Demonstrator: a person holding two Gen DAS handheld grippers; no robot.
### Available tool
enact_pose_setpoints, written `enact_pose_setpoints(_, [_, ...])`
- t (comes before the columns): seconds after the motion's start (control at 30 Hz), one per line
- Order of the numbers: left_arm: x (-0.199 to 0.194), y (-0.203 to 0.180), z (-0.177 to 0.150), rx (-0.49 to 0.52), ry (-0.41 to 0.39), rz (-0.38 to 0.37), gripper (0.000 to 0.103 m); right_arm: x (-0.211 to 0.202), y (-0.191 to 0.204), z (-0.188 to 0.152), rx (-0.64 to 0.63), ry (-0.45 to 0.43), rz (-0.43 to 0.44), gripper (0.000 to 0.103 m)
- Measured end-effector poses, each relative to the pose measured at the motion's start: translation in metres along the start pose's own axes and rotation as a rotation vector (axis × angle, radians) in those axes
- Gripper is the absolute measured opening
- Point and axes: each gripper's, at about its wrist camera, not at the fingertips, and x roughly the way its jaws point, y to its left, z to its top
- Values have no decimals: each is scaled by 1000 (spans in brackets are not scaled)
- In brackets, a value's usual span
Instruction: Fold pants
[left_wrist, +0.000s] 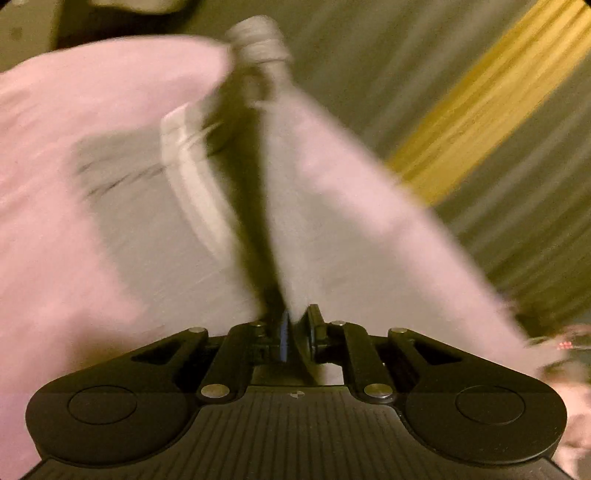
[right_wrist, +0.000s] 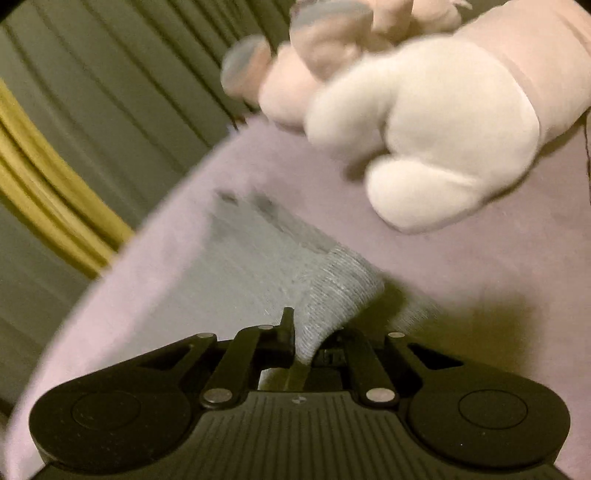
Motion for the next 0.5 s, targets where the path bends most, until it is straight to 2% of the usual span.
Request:
enact_pose_setpoints(0.07, [9,11,-5,-7,-7,49,15,8,0,-9,-21,26,-48,9])
enact_pose_setpoints(0.1, [9,15,-4,-33,-21,46,17,10,2,-12,-25,29,-59,10])
enact_pose_setpoints(0.13, [9,18,0,-57,-37,20,33,10,5,-14,-37,31,-67,10])
enact_pose_setpoints(0.17, [7,18,4,-68,-57,6,55,9,8,-14,-51,27,-71,13])
enact_pose_setpoints(0.2, [7,21,9,-76,-87,14,61,8,10,-13,-59,27,-67,22])
enact_pose_setpoints(0.23, [7,23,14,-81,-115,36,63,9,9,-11,-59,37,-49,28])
enact_pose_setpoints(0.3, [10,25,23,-88,-114,51,63,11,7,-11,-38,49,-21,40])
enact_pose_setpoints(0.4, [10,35,33,-145,-105,43,62,14,3,-12,-15,59,1,43])
enact_pose_setpoints(0.5, [17,37,51,-145,-105,74,58,17,-1,-12,5,62,21,45])
